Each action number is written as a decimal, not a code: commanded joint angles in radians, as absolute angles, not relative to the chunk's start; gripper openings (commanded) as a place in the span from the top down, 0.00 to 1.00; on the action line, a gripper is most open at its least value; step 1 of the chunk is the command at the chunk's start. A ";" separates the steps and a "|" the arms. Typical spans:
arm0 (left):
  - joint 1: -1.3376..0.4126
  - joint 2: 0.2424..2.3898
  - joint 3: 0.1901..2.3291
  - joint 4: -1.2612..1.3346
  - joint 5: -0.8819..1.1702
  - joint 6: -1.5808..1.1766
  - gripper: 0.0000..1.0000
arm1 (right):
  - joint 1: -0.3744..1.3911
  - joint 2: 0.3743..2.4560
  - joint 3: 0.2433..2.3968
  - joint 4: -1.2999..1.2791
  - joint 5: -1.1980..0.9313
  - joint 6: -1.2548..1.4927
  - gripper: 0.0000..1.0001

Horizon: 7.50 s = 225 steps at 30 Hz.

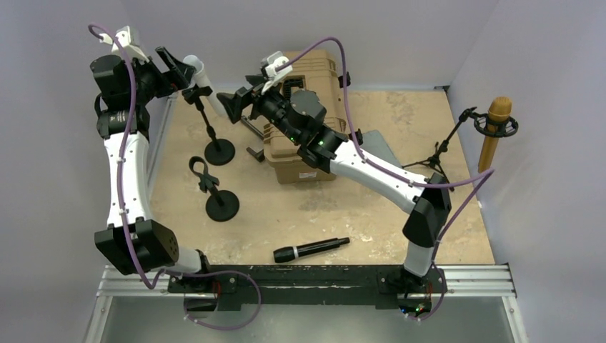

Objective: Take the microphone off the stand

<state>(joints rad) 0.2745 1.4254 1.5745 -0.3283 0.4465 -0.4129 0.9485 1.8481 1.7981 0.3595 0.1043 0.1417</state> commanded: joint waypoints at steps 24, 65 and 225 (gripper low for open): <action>0.107 1.503 1.749 -0.422 0.329 -0.267 0.83 | 0.947 1.690 1.631 0.340 0.117 0.142 0.10; -0.172 1.174 1.541 -0.513 0.218 -0.453 0.14 | 0.947 1.598 1.525 0.235 0.203 0.137 0.12; -0.084 0.780 0.943 -0.205 0.198 -0.034 0.14 | 1.175 1.930 1.270 -0.207 0.369 -0.289 0.78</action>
